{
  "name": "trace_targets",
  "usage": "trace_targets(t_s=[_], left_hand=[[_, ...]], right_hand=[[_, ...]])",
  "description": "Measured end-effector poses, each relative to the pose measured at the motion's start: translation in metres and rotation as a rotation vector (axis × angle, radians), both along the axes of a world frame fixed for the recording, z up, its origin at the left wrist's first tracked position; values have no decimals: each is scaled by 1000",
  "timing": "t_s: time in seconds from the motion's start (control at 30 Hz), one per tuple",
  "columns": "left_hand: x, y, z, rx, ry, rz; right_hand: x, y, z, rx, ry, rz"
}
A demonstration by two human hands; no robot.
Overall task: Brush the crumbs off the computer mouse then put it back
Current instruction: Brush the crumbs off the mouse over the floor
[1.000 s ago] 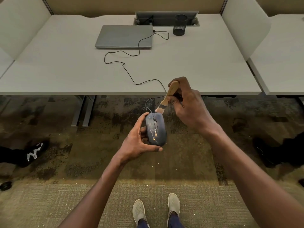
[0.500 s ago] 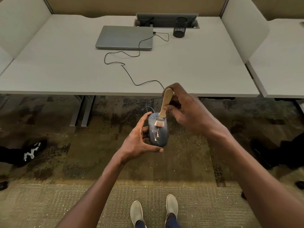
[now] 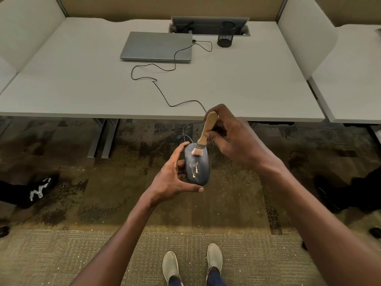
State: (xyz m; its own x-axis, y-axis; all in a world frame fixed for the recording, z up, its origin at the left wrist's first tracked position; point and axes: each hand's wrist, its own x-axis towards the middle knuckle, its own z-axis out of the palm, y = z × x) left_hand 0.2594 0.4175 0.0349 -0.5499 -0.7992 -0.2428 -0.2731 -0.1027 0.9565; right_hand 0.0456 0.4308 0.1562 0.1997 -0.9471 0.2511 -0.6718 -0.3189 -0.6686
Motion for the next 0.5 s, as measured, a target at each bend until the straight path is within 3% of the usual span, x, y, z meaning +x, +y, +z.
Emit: trace_targets(t_s=[0.23, 0.5], left_hand=[[0, 4, 2, 5, 26, 13], [0, 1, 5, 11, 32, 13]], right_hand=[[-3, 5, 2, -63, -65, -82], [-2, 10, 5, -13, 30, 13]])
